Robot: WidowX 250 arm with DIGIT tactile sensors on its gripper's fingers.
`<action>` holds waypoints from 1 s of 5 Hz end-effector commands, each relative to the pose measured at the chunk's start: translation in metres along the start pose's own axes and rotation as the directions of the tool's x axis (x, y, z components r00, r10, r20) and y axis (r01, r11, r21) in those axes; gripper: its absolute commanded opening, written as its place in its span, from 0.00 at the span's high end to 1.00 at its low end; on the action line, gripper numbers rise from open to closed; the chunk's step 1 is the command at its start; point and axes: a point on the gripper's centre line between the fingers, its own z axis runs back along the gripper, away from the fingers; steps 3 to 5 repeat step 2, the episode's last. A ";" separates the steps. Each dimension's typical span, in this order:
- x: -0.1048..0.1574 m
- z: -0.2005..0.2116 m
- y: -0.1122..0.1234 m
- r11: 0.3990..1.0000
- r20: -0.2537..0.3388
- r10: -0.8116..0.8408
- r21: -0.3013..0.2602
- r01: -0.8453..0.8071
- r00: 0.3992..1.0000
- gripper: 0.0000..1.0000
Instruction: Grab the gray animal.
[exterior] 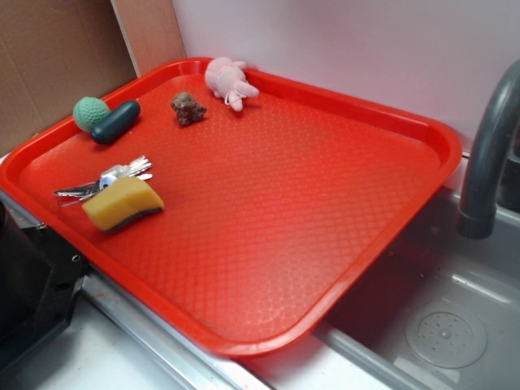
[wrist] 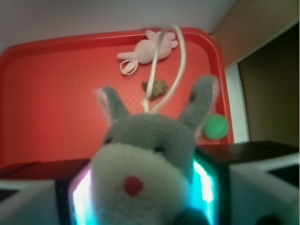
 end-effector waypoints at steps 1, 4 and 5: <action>0.016 -0.001 -0.006 0.999 0.039 0.005 0.053 -0.007 0.999 1.00; 0.011 -0.006 -0.014 0.998 0.022 0.021 0.058 -0.022 1.000 1.00; 0.011 -0.006 -0.014 0.998 0.022 0.021 0.058 -0.022 1.000 1.00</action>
